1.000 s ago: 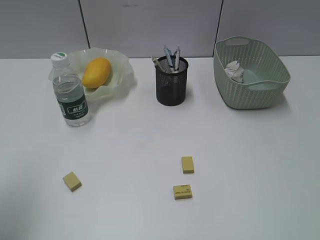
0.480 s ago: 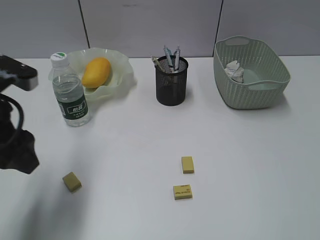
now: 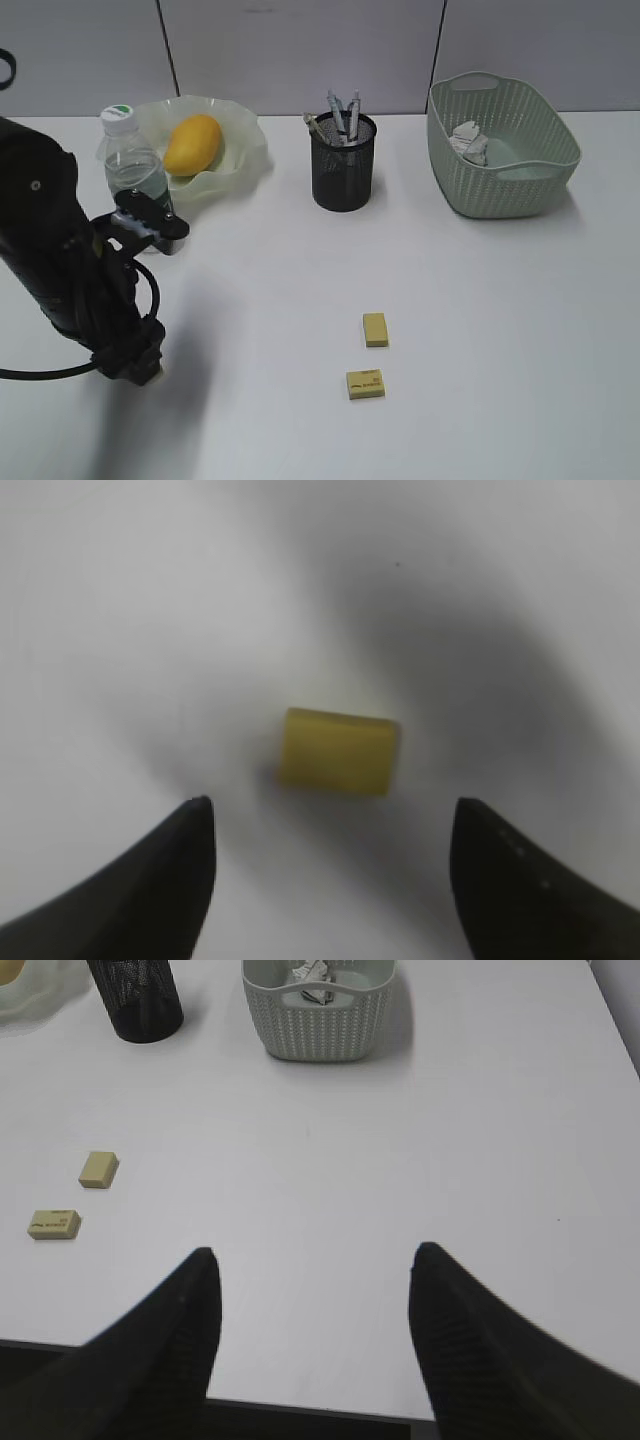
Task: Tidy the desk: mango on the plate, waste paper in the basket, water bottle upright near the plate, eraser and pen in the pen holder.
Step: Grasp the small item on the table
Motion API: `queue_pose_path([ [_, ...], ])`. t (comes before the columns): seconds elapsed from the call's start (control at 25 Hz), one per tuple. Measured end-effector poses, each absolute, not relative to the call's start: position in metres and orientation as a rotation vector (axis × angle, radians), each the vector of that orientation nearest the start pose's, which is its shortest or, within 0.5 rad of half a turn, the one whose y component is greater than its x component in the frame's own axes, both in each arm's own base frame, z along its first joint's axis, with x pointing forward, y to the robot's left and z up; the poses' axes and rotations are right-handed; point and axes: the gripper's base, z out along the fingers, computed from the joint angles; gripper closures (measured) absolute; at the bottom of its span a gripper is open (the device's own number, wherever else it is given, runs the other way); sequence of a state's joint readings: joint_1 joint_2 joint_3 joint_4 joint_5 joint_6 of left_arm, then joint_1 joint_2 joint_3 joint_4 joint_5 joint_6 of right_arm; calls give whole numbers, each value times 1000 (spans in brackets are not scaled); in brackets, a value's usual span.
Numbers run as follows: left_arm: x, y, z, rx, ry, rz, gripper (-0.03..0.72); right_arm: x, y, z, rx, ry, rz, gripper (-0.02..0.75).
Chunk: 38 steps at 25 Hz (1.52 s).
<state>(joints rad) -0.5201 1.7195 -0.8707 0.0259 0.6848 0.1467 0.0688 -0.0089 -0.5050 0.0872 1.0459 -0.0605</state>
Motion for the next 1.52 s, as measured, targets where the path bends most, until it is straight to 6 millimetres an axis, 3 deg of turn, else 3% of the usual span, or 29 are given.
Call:
queue_pose_path([
  [0.2,257,-144,131,1047,2832,17,155,-7,6,280,-134,2009,109,260],
  [0.64,269,-153,119,1110,2865,38,199,-7,6,280,-134,2009,109,260],
  [0.92,268,-154,119,1156,2853,40,277,-7,6,280,-134,2009,109,260],
  [1.24,269,-155,115,1171,2867,45,302,-7,6,280,-134,2008,109,260],
  [1.4,269,-155,115,1172,2865,46,389,-7,6,280,-134,2008,109,260],
  [1.52,268,-156,115,1177,2865,47,390,-7,6,280,-134,2008,109,260],
])
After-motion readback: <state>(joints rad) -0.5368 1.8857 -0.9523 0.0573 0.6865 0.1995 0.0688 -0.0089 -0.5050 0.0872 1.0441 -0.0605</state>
